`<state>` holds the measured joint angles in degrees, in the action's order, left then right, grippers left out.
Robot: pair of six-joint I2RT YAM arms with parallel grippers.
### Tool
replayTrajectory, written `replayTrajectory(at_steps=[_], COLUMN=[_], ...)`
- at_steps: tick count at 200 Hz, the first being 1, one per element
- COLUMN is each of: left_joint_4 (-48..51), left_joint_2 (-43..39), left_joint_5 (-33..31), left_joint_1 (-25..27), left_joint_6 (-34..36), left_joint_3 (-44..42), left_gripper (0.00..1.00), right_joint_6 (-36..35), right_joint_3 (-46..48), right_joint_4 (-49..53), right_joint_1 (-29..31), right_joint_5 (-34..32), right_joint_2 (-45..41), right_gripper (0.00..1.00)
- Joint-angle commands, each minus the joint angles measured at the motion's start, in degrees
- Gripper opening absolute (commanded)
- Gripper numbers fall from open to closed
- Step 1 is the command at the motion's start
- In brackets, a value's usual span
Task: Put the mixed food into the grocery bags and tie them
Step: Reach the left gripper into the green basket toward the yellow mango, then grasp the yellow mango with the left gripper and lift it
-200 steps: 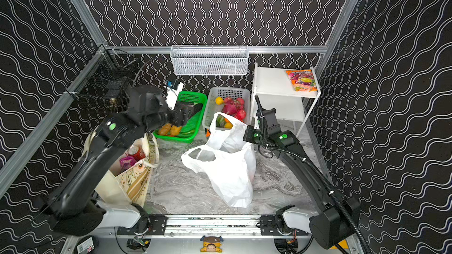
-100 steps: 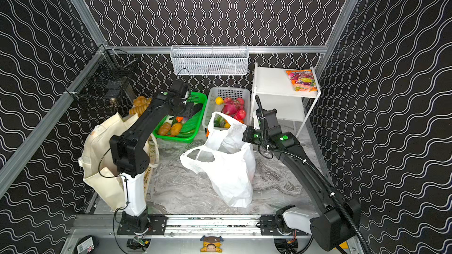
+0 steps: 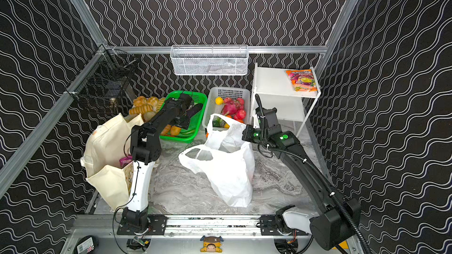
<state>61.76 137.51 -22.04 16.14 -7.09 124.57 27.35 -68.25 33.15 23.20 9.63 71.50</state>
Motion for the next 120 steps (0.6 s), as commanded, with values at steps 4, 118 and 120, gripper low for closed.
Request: replayTrajectory(at_steps=[4,118,120], left_joint_4=[1.76,2.67,2.73], left_joint_2=[1.33,-7.27,-7.85], left_joint_5=[-1.89,1.57,1.83], left_joint_1=[-0.09,1.63,1.75], left_joint_6=[2.30,3.93,3.86], left_joint_3=[0.34,-0.57,-0.63], left_gripper=[0.75,0.39,0.39], right_joint_6=[-0.12,0.71,0.71], right_joint_3=[-0.13,1.53,1.54], right_joint_4=[-1.10,-2.43,-2.33], right_joint_1=[0.00,0.00,0.00], right_joint_5=[0.58,0.35,0.32], right_joint_2=[0.16,-0.99,-0.97], right_gripper=[0.05,0.05,0.05])
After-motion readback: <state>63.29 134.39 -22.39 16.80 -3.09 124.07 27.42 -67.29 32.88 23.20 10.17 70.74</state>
